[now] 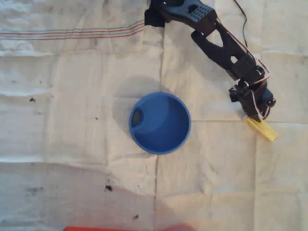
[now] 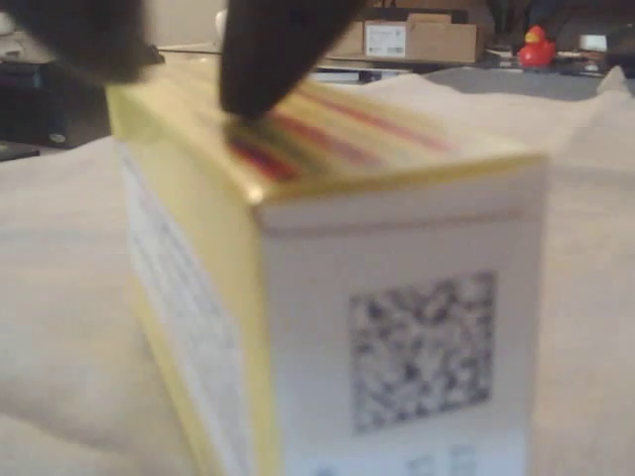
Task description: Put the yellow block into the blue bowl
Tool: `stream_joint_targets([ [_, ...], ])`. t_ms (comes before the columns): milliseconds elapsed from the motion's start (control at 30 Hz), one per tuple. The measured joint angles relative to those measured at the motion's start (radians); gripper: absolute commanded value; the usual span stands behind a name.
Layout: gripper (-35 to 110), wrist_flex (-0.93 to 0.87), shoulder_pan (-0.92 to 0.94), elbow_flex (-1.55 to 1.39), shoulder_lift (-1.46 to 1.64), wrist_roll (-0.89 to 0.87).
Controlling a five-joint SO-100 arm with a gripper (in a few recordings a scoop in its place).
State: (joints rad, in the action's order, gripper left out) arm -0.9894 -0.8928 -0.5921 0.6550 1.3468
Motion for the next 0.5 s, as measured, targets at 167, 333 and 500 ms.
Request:
stream_joint_targets([
  [167, 26, 0.000, 0.000, 0.000, 0.000, 0.000],
  [333, 23, 0.000, 0.000, 0.000, 0.000, 0.000],
  [500, 21, 0.000, 0.044, 0.000, 0.000, 0.000],
])
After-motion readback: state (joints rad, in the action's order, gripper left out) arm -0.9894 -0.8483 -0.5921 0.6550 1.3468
